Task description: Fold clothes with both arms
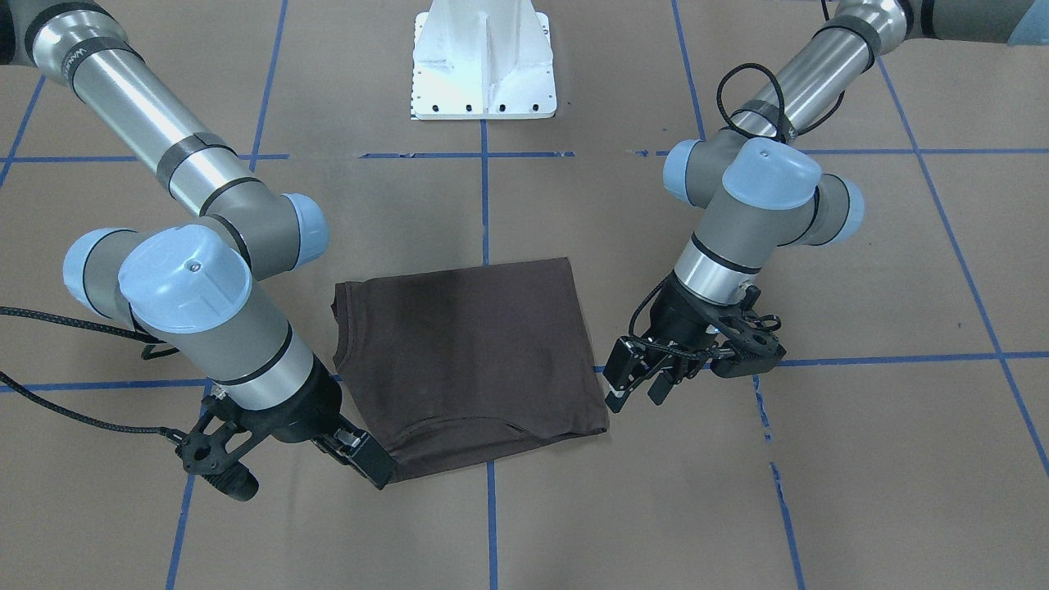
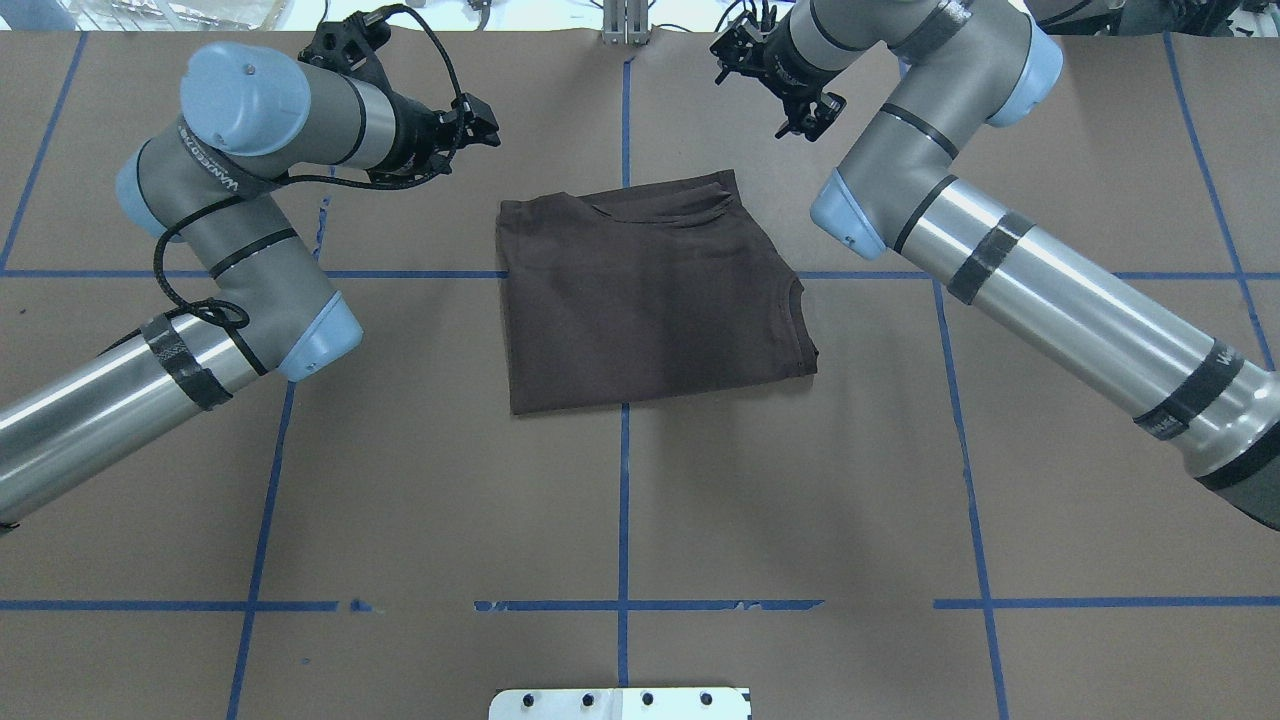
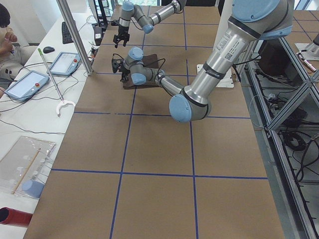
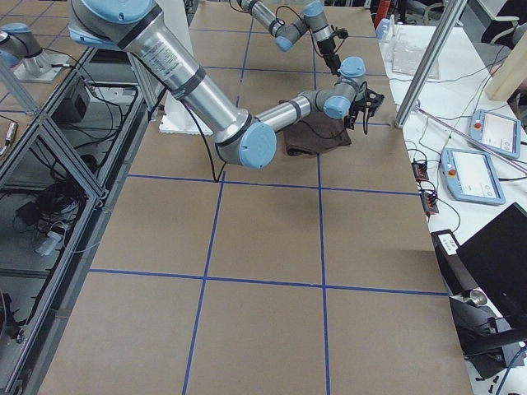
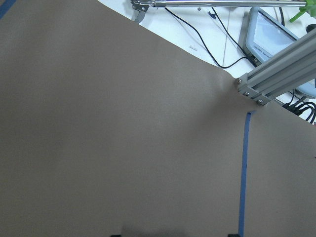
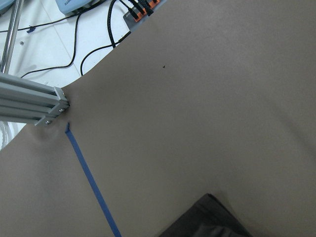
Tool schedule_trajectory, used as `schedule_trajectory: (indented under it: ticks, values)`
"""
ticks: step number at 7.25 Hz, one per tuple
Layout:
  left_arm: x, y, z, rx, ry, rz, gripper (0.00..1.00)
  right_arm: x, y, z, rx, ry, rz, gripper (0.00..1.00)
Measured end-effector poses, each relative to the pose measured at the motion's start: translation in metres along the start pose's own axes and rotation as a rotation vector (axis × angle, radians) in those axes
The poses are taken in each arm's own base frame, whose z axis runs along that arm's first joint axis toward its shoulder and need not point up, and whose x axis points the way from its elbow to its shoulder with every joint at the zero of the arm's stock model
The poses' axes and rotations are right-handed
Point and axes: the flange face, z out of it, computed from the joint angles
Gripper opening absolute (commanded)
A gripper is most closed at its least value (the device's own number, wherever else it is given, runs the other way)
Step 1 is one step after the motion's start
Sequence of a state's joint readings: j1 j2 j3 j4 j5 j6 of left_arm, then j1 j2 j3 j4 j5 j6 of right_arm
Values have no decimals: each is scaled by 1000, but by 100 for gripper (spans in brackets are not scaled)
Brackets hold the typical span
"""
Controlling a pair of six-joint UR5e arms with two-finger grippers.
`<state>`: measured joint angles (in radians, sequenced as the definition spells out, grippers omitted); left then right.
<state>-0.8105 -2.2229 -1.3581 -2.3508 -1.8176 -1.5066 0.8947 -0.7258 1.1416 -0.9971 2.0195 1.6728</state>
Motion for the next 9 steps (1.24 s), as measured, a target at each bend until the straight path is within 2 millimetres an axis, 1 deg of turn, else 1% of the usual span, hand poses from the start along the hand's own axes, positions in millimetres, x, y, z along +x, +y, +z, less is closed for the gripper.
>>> schedule_trajectory:
  ticks: [1,2,3,4,5,6,7,8,9]
  values:
    - [2,10,1,-13,1,2,0,7,22,4,-15,0,-8,91]
    - [6,22,8,-31,-9,7,0,10,41,8,-21,-3,-14,92]
    - [17,32,20,-48,-22,12,0,10,54,11,-18,-7,-22,93]
    - [31,42,40,-67,-41,17,0,10,66,14,-17,-9,-30,93]
    - [35,52,59,-85,-66,35,0,10,82,22,-11,-8,-42,93]
    - [30,58,78,-96,-97,66,0,9,101,33,10,-9,-59,93]
    - [26,59,95,-98,-128,88,0,11,118,44,34,-5,-75,93]
    - [28,58,106,-95,-145,102,0,17,134,61,55,11,-92,92]
    - [33,57,111,-91,-150,108,0,23,142,77,76,33,-104,90]
